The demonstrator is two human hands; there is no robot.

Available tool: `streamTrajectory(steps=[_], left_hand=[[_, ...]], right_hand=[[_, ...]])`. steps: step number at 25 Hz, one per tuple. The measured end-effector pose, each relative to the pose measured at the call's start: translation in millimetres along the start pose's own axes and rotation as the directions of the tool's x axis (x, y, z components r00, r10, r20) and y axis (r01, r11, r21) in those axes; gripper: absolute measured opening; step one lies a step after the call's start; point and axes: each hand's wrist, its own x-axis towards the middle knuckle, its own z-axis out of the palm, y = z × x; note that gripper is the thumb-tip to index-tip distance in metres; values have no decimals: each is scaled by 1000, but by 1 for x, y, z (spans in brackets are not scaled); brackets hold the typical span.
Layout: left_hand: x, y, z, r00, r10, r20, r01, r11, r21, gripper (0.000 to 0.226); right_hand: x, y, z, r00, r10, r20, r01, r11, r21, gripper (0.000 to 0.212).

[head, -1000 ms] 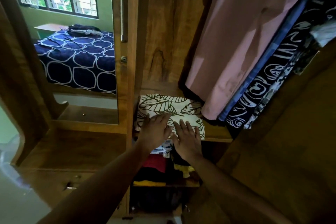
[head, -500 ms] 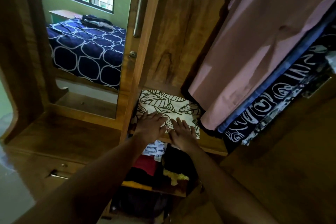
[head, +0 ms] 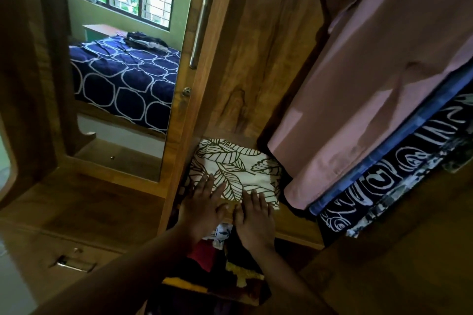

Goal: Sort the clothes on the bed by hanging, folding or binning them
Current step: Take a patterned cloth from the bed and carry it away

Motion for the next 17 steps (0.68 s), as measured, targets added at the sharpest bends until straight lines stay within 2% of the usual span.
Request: streamTrajectory(steps=[2, 5, 10, 13, 17], left_hand=[[11, 1, -4, 992, -55, 115, 62, 996, -63, 100], [35, 1, -5, 978, -108, 177, 124, 989, -85, 71], [69, -6, 7, 985, -125, 120, 145, 974, -176, 62], [83, -11, 14, 993, -108, 50, 114, 982, -148, 62], [91, -14, 12, 993, -102, 60, 108, 987, -119, 67]], right_hand=[[15, 4, -8, 991, -5, 131, -4, 998, 64, 59], [40, 9, -15, 974, -8, 228, -16, 995, 102, 56], [66, 7, -10, 966, 3, 259, -26, 996, 86, 57], [81, 7, -12, 945, 13, 327, -34, 998, 59, 57], [99, 8, -16, 923, 32, 384, -53, 998, 45, 57]])
